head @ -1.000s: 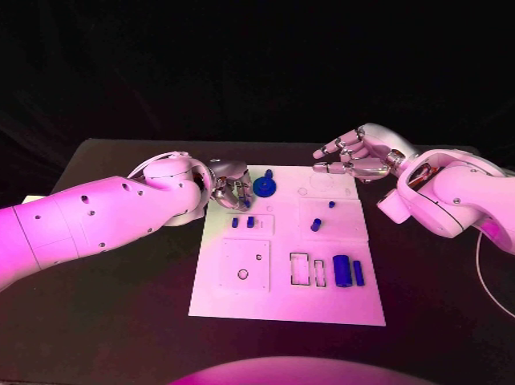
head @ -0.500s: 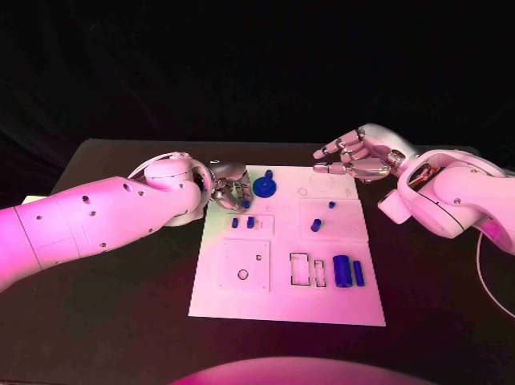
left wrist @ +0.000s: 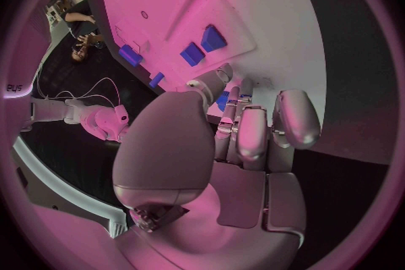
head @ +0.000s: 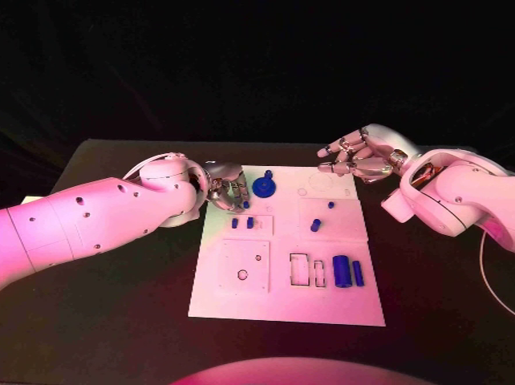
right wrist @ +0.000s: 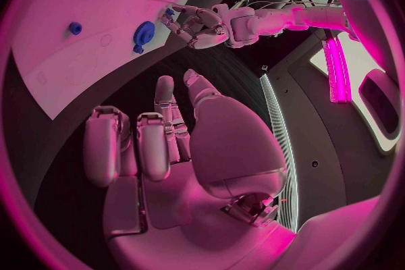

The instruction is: Assemble the parts on the task board

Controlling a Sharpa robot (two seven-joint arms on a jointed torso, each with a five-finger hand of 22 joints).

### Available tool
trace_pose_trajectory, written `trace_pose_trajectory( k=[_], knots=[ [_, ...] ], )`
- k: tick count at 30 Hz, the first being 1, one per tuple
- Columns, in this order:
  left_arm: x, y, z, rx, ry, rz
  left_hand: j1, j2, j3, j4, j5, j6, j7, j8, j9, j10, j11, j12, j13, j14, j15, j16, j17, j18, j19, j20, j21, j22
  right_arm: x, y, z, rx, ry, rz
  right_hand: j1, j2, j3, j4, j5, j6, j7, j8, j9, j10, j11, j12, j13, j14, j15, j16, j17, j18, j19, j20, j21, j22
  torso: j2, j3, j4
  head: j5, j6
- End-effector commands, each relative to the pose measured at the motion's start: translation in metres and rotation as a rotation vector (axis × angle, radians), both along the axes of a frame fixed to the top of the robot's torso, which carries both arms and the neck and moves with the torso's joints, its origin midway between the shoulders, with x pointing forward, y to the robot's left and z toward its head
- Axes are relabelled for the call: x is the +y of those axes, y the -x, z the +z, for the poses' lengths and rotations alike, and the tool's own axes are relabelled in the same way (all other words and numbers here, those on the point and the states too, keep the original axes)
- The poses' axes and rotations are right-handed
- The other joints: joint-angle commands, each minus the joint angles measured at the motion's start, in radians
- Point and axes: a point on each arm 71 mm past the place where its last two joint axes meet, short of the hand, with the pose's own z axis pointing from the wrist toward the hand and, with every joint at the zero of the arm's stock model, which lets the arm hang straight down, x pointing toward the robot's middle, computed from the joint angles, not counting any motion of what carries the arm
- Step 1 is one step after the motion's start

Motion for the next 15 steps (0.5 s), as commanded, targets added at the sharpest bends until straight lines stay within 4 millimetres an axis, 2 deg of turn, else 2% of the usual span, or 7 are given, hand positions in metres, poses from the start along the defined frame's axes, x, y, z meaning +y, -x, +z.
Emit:
trace_pose_trajectory(
  k=[1,2,5,7,10,12,15],
  knots=[
    [0.009,0.001,0.004,0.043,0.045,0.032,-0.002,-0.002,0.009,-0.006,0.0,-0.014,-0.006,-0.001,-0.001,-0.012,-0.004,-0.003,-0.002,-0.001,0.006,-0.011,-0.018,0.005,-0.01,0.006,-0.02,-0.014,-0.005,-0.002,-0.005,-0.017,0.172,0.014,0.043,0.002,0.06,-0.018,-0.025,0.017,0.022,0.008,0.001,-0.009,-0.007,-0.147,-0.145,0.047,0.014,-0.018,-0.007,0.007,0.004,0.002,0.002,0.007,0.0,-0.0014,-0.0014,-0.002,0.003],
    [0.012,0.001,0.006,0.054,0.068,0.044,0.002,-0.001,0.013,-0.01,0.0,-0.017,-0.009,0.0,-0.001,-0.017,-0.004,-0.002,-0.002,-0.006,0.005,-0.02,-0.034,0.008,-0.017,0.005,-0.038,-0.026,-0.007,-0.002,-0.006,-0.029,0.211,0.014,0.057,-0.006,0.083,-0.029,-0.021,0.027,0.012,0.01,0.002,0.0,-0.002,-0.195,-0.197,0.047,0.013,-0.022,-0.013,0.007,0.004,0.005,0.001,0.005,0.0,-0.0008,-0.0014,-0.002,0.003],
    [0.023,0.0,0.014,0.087,0.164,0.081,0.007,0.0,0.021,-0.018,0.0,-0.019,-0.009,0.002,0.0,-0.029,-0.001,-0.001,-0.003,-0.024,0.006,-0.046,-0.077,0.017,-0.036,0.006,-0.085,-0.059,-0.009,-0.003,-0.007,-0.068,0.324,0.017,0.064,-0.027,0.144,-0.043,-0.027,0.056,0.008,0.012,0.002,0.039,0.001,-0.304,-0.325,0.046,0.013,-0.032,-0.025,0.008,0.004,0.008,-0.002,0.002,-0.001,0.0005,-0.001,-0.005,0.004],
    [0.03,-0.001,0.02,0.105,0.266,0.112,0.013,0.002,0.03,-0.028,0.0,-0.016,-0.005,0.005,0.001,-0.055,0.006,0.001,-0.004,-0.093,0.012,-0.145,-0.23,0.039,-0.091,0.01,-0.206,-0.143,-0.01,-0.003,-0.008,-0.101,0.406,0.023,0.064,-0.045,0.175,-0.054,-0.039,0.072,0.007,0.012,0.003,0.043,0.002,-0.352,-0.385,0.046,0.012,-0.036,-0.03,0.008,0.005,0.011,-0.004,0.001,-0.001,0.0006,-0.0007,-0.008,0.005],
    [0.04,-0.003,0.029,0.126,0.477,0.154,0.025,0.014,0.046,-0.04,0.0,0.015,0.007,0.019,0.006,-0.052,0.012,0.015,-0.001,-0.178,0.014,-0.263,-0.396,0.066,-0.164,0.013,-0.355,-0.244,-0.009,-0.003,-0.009,-0.149,0.515,0.032,0.061,-0.058,0.207,-0.061,-0.052,0.09,0.001,0.011,0.004,0.054,0.002,-0.393,-0.444,0.046,0.014,-0.039,-0.035,0.008,0.004,0.014,-0.006,-0.002,-0.001,0.0001,0.0008,-0.016,0.008],
    [0.045,-0.003,0.034,0.157,0.644,0.187,0.035,0.026,0.055,-0.047,-0.001,0.029,0.011,0.025,0.007,-0.029,0.012,0.034,0.004,-0.224,0.014,-0.323,-0.476,0.081,-0.208,0.012,-0.438,-0.299,-0.007,-0.002,-0.011,-0.178,0.578,0.039,0.059,-0.062,0.223,-0.064,-0.068,0.099,-0.001,0.011,0.004,0.053,0.004,-0.411,-0.469,0.045,0.015,-0.041,-0.038,0.008,0.004,0.015,-0.008,-0.004,0.0,-0.0009,-0.0005,-0.024,0.012],
    [0.053,-0.001,0.038,0.225,0.916,0.263,0.036,0.04,0.053,-0.048,-0.003,0.048,0.011,0.034,0.008,0.003,0.005,0.063,0.013,-0.246,0.012,-0.347,-0.501,0.09,-0.242,0.011,-0.491,-0.331,-0.003,-0.001,-0.016,-0.212,0.662,0.049,0.05,-0.075,0.254,-0.065,-0.098,0.108,-0.004,0.005,0.003,0.064,0.004,-0.439,-0.519,0.045,0.017,-0.045,-0.043,0.01,0.003,0.017,-0.011,-0.009,0.0,-0.0019,-0.0001,-0.039,0.014]
  ],
)
